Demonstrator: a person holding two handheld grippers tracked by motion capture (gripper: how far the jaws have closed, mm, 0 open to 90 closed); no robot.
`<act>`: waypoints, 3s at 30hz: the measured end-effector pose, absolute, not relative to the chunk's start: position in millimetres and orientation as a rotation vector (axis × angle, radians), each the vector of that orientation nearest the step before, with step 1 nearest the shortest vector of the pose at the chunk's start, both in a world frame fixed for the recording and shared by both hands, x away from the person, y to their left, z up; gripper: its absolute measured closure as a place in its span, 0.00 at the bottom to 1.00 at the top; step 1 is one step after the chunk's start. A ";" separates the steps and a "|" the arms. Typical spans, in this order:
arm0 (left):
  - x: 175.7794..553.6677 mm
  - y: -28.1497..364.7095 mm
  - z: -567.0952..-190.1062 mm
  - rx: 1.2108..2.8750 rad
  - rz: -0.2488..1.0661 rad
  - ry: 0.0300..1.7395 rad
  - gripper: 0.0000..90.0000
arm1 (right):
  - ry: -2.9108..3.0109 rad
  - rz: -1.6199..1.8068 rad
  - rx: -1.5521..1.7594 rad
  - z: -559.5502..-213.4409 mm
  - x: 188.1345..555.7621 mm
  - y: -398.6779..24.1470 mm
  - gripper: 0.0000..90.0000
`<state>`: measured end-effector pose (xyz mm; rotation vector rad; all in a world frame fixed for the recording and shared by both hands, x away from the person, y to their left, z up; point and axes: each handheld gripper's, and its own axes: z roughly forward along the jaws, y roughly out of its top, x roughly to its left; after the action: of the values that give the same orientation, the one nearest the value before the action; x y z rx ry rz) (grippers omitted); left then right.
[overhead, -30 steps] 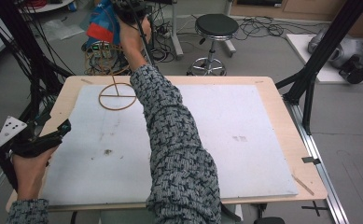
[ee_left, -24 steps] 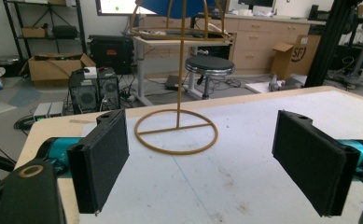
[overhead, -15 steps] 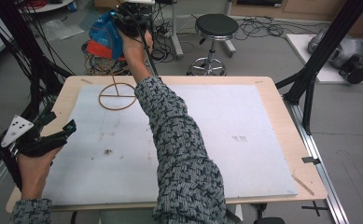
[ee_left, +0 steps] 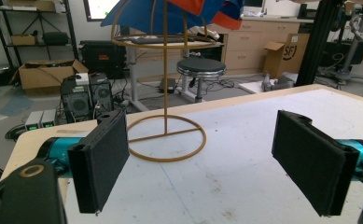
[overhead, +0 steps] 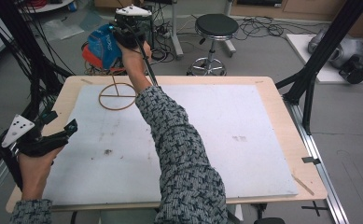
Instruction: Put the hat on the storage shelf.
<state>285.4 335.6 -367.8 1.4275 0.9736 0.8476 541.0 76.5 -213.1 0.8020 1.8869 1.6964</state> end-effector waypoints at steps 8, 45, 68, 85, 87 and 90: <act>286.4 330.8 -368.0 1.441 0.842 0.964 0.21 | 1.912 1.696 0.798 -224.6 537.6 78.9 1.00; 287.9 332.4 -369.2 1.441 0.844 0.985 0.21 | 1.978 1.737 0.787 -254.0 533.0 116.4 0.99; 289.4 330.5 -370.5 1.452 0.832 0.979 0.21 | 1.947 1.707 0.775 -259.3 534.1 118.9 0.91; 289.5 330.2 -370.7 1.452 0.831 0.980 0.21 | 1.921 1.685 0.790 -259.4 535.3 115.9 0.79; 289.6 330.3 -370.6 1.449 0.830 0.979 0.21 | 1.917 1.687 0.793 -259.3 535.6 115.2 0.77; 289.4 330.6 -370.5 1.450 0.830 0.980 0.21 | 1.906 1.685 0.800 -258.0 535.7 112.9 0.74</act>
<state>289.4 330.6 -370.5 1.4498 0.9796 0.8298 535.7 112.9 -258.0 0.8001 1.9057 1.6853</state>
